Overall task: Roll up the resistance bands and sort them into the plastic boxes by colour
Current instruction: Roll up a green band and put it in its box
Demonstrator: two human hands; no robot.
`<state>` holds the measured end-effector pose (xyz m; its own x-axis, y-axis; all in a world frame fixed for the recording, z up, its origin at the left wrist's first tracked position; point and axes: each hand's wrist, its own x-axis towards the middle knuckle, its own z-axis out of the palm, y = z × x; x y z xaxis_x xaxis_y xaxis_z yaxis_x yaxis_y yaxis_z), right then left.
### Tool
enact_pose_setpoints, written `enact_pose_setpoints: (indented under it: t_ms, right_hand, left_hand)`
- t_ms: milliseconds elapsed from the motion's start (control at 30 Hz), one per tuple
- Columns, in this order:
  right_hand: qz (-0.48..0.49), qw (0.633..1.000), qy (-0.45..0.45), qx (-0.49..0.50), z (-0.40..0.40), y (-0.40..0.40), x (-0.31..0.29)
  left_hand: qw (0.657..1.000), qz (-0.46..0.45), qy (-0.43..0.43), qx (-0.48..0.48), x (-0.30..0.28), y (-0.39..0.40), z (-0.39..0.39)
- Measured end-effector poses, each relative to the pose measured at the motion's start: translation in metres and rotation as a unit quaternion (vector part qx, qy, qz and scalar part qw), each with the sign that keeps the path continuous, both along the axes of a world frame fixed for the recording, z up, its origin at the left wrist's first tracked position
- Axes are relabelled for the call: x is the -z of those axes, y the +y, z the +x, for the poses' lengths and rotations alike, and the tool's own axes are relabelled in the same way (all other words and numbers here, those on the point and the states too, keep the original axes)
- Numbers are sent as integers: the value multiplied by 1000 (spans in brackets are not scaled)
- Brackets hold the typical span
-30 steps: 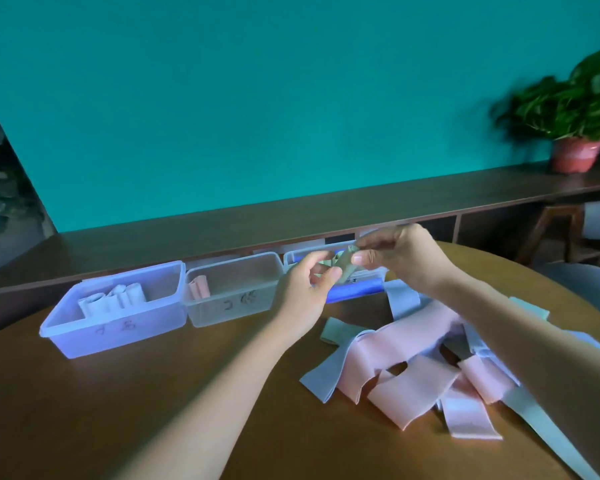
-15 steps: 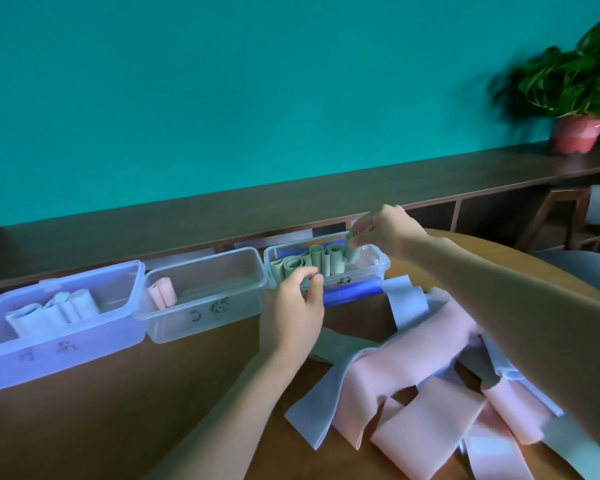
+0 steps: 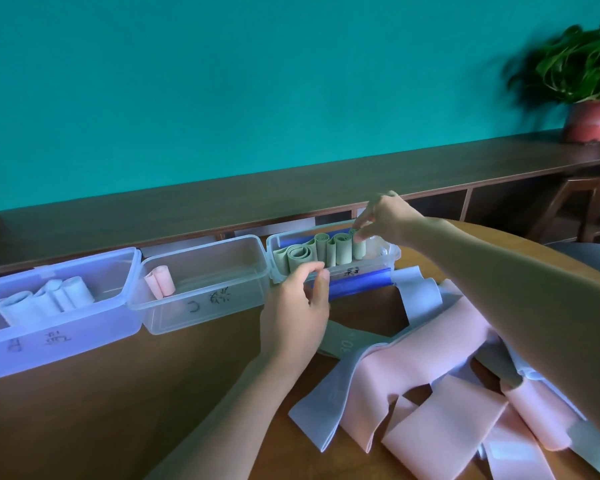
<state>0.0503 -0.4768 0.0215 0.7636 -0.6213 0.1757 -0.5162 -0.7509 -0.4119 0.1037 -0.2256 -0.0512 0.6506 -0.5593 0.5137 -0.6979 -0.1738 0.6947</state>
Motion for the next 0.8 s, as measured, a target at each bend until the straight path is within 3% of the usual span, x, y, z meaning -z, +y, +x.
enact_pose_setpoints:
  t_ms: [333,800]
  right_hand:
    - [-60,997,37,16,0,8,-5]
    - [-16,1000,-9,-17,-21,15,-22]
  left_hand:
    - [1000,1,-30,10,1,5,-3]
    - [999,-3,-36,19,1,10,-2]
